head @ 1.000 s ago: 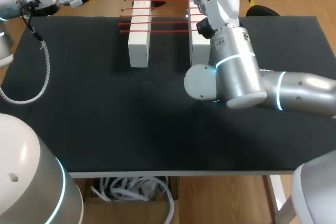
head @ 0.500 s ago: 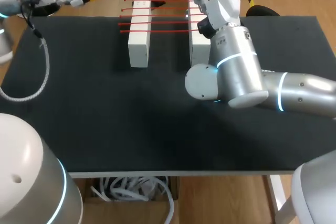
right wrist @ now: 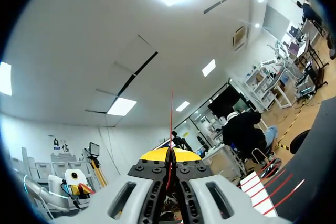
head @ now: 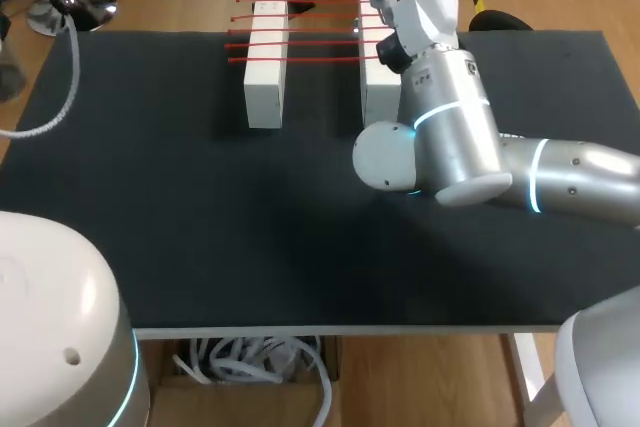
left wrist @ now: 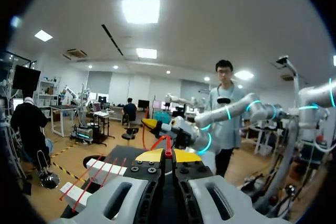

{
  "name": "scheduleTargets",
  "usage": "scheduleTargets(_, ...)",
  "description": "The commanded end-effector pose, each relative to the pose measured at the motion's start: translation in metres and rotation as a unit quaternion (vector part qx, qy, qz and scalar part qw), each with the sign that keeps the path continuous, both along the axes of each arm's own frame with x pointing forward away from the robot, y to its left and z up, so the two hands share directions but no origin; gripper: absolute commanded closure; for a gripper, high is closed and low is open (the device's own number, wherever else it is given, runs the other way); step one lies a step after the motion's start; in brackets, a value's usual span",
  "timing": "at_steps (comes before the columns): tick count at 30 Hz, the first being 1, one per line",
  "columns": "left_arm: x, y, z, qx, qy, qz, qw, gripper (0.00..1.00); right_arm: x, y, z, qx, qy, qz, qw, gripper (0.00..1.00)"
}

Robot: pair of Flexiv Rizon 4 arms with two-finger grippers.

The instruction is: Grab the tape and strap the tape.

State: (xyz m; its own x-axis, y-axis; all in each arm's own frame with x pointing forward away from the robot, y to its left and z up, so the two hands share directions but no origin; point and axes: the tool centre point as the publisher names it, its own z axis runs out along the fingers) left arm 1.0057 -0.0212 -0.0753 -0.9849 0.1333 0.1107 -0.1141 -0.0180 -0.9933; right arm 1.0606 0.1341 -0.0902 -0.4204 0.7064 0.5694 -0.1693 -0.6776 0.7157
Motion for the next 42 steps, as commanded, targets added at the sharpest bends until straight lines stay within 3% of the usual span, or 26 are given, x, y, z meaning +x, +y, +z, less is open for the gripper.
scheduleTargets(1, -0.01, -0.003, 0.013, 0.082, -0.001, 0.026, 0.996, 1.0, 0.0, -0.002, 0.003, -0.002, 0.003, 0.003, 1.0, 1.0)
scheduleTargets(8, -0.01, -0.003, 0.016, 0.168, -0.001, 0.028, 0.985, 1.0, 0.0, -0.002, 0.003, -0.002, 0.003, 0.003, 1.0, 1.0)
scheduleTargets(19, -0.005, 0.002, 0.015, 0.254, -0.016, 0.018, 0.967, 1.0, 0.0, -0.002, 0.003, -0.002, 0.003, 0.003, 1.0, 1.0)
scheduleTargets(36, -0.002, -0.011, 0.003, 0.355, 0.0, -0.003, 0.935, 1.0, 0.0, -0.002, 0.003, -0.002, 0.003, 0.003, 1.0, 1.0)
scheduleTargets(37, -0.001, -0.01, 0.003, 0.375, 0.007, -0.01, 0.927, 1.0, 0.0, -0.002, 0.003, -0.002, 0.003, 0.003, 1.0, 1.0)
scheduleTargets(39, -0.001, -0.011, 0.002, 0.369, 0.001, -0.005, 0.929, 1.0, 0.0, -0.002, 0.003, -0.002, 0.003, 0.003, 1.0, 1.0)
scheduleTargets(42, -0.002, -0.008, 0.0, 0.383, 0.0, -0.008, 0.924, 1.0, 0.0, -0.002, 0.003, -0.002, 0.003, 0.003, 1.0, 1.0)
